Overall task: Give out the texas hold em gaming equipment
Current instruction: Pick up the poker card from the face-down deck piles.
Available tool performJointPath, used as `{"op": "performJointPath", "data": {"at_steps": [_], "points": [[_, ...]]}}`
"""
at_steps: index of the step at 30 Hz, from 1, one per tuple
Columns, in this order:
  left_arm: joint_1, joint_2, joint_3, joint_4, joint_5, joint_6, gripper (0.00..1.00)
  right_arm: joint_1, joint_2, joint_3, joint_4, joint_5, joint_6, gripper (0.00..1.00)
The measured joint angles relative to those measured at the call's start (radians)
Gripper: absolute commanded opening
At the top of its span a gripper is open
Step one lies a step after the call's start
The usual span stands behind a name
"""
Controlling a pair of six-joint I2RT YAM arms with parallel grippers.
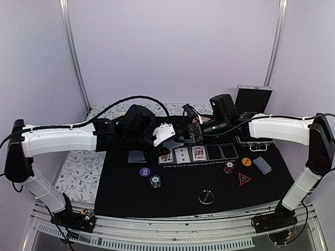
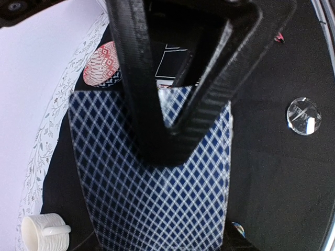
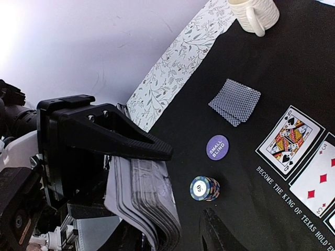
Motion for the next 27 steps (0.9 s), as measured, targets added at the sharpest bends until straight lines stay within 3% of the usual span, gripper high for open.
{"op": "performJointPath", "data": {"at_steps": [18, 27], "points": [[0.0, 0.007, 0.0, -0.013, -0.009, 0.002, 0.44, -0.014, -0.001, 0.04, -0.075, 0.003, -0.032, 0.39], [0.0, 0.007, 0.0, -0.008, -0.012, 0.003, 0.44, -0.015, -0.001, 0.082, -0.127, 0.022, -0.063, 0.14]]}}
